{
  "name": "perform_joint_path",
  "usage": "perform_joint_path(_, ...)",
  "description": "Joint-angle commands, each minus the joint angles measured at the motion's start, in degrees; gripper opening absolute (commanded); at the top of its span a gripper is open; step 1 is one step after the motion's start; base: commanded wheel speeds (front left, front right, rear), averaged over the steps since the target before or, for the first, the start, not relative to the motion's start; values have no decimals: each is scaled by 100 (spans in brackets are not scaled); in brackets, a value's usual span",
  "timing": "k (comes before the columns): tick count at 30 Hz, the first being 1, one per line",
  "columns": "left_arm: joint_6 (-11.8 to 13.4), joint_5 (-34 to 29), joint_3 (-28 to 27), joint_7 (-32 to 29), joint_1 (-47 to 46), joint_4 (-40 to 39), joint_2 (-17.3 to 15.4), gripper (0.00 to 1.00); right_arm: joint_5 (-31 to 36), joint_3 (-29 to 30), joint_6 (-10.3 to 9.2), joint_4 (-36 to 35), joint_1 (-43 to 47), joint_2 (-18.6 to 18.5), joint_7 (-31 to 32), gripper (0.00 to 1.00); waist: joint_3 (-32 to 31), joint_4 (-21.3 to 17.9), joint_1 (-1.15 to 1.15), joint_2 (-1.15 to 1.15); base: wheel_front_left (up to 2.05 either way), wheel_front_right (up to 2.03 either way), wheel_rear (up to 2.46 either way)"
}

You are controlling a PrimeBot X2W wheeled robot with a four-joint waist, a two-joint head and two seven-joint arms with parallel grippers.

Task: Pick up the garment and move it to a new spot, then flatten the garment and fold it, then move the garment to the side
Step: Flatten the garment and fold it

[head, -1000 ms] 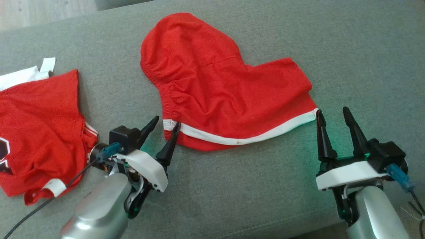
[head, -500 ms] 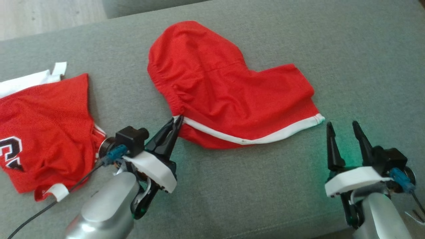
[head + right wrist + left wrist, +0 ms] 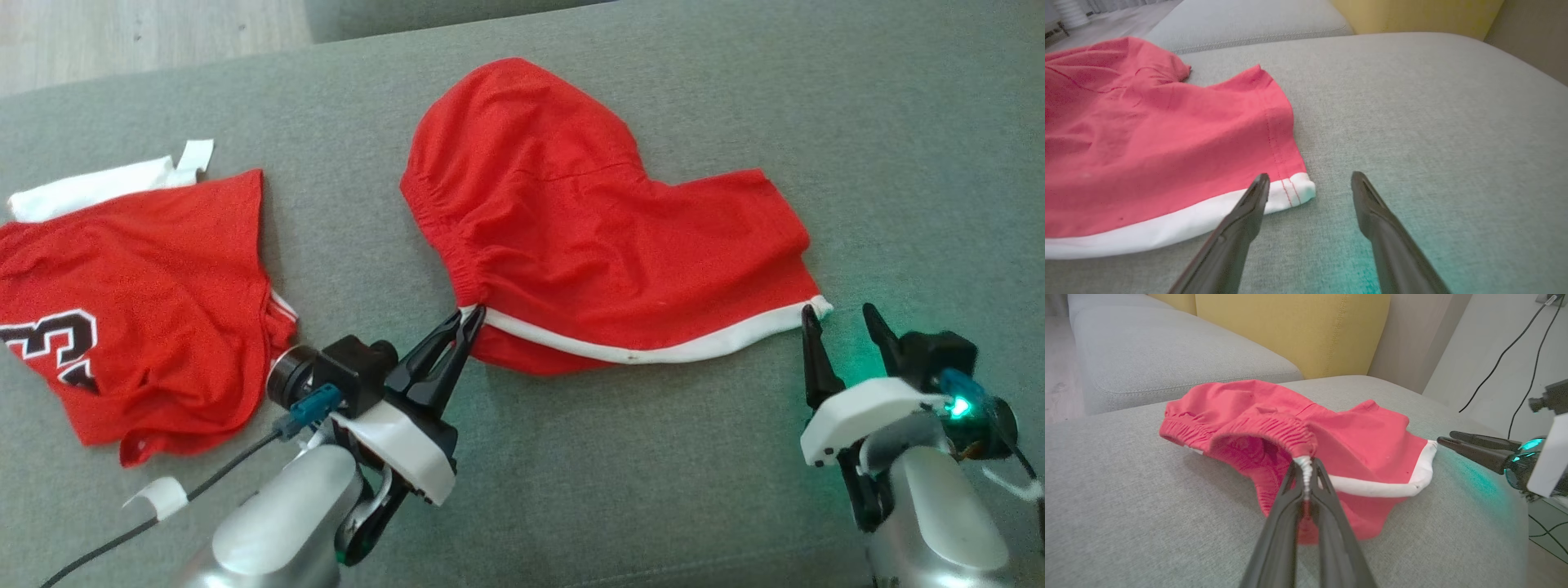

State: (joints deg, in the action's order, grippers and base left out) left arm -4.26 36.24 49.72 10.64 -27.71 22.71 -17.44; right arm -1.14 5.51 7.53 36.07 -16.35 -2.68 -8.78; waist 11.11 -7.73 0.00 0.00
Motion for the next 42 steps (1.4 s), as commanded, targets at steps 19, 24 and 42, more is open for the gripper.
perform_joint_path(19,145,-70,-167,62,-162,-293,-272,0,564,-113,-4,625,-598,-20,25,0,-64,89,0,0,0,0,0)
perform_joint_path(24,191,-70,-223,63,-188,-342,-407,0,176,-222,-4,318,-678,-20,-231,0,-250,-21,0,0,0,0,0)
perform_joint_path(42,-115,-12,-683,-718,-2009,-721,-1105,0,-495,-1132,-4,-2165,-1748,-222,365,0,-982,-122,0,0,0,0,0)
